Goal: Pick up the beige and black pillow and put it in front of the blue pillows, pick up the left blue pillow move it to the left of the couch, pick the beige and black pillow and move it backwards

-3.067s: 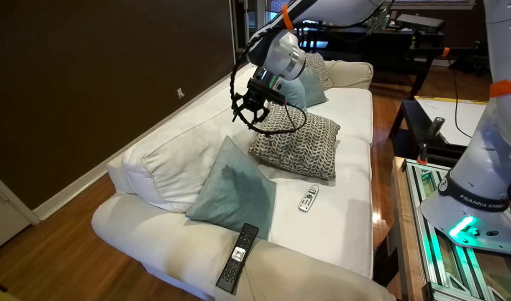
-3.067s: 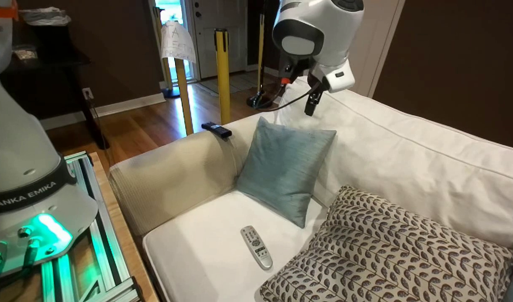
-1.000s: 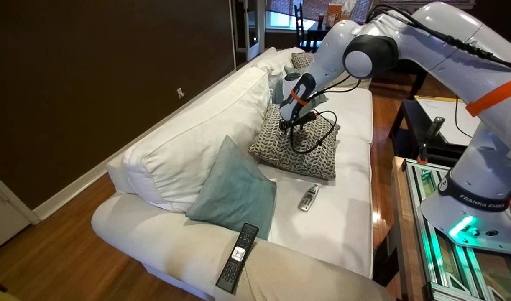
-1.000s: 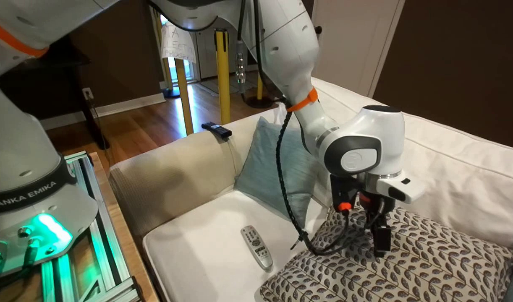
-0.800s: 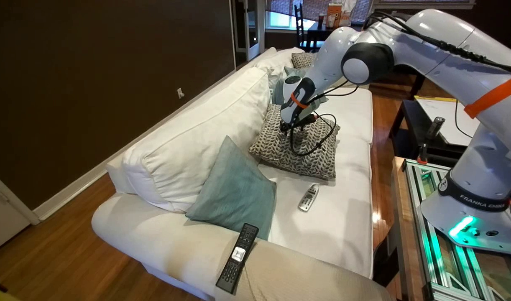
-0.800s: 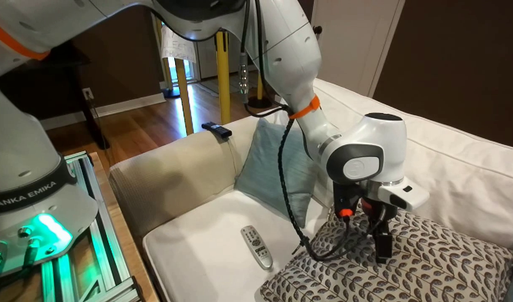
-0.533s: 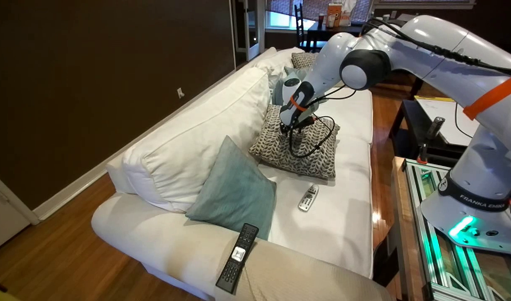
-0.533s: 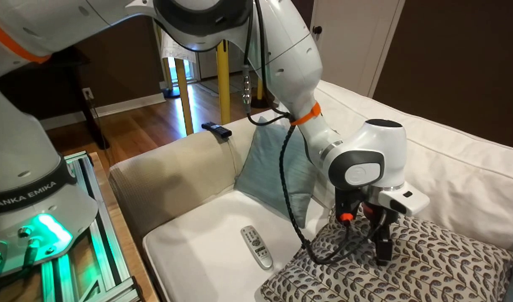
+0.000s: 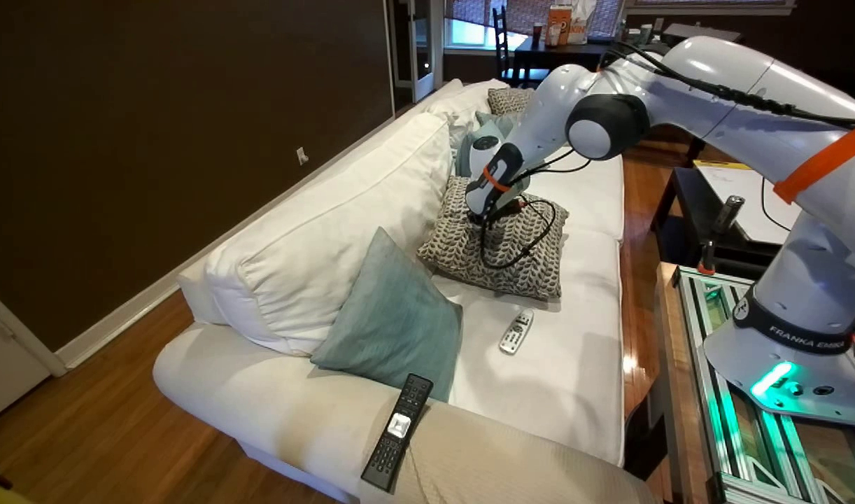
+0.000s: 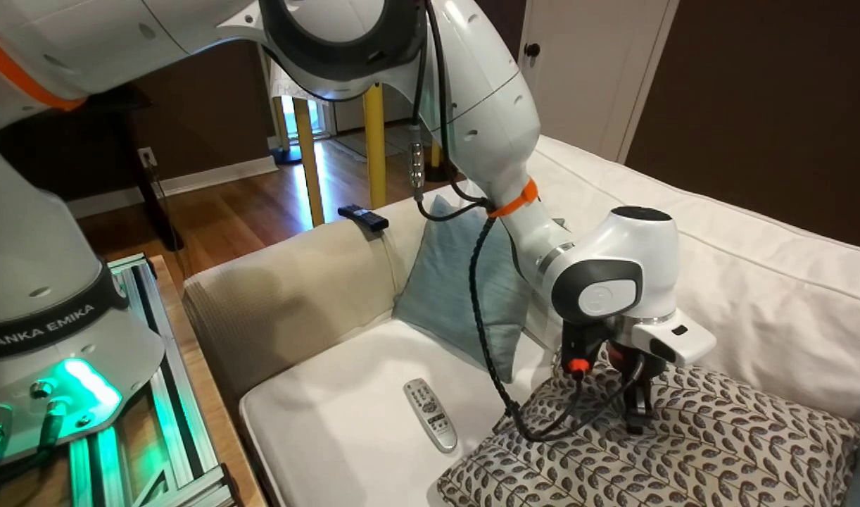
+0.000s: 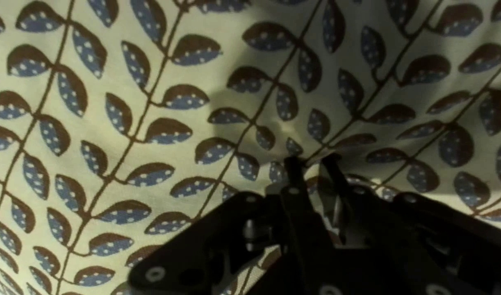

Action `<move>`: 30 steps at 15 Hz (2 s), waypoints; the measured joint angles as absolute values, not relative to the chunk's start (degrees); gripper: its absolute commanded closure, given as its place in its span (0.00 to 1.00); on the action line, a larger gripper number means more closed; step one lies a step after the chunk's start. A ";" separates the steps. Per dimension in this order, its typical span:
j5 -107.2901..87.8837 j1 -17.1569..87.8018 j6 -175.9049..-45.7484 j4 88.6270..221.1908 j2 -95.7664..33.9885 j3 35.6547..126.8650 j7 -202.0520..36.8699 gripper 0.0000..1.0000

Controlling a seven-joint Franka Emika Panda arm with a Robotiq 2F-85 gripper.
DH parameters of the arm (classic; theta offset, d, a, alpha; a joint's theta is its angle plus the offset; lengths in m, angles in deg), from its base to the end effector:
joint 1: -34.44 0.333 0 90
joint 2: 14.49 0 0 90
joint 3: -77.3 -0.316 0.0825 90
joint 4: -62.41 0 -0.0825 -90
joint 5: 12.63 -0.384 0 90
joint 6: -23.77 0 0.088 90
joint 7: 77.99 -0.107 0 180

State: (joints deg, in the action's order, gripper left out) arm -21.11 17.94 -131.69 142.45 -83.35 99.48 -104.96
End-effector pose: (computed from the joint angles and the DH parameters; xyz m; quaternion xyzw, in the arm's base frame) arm 0.5862 -0.4040 0.0287 0.8636 -0.4767 0.0834 0.1417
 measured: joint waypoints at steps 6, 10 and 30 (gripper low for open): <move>-21.28 18.05 -131.75 142.14 -82.25 100.34 -105.78 0.24; -21.28 17.97 -131.76 142.23 -81.08 102.48 -106.91 0.00; -24.60 10.07 -131.74 142.10 -82.26 99.30 -107.16 0.41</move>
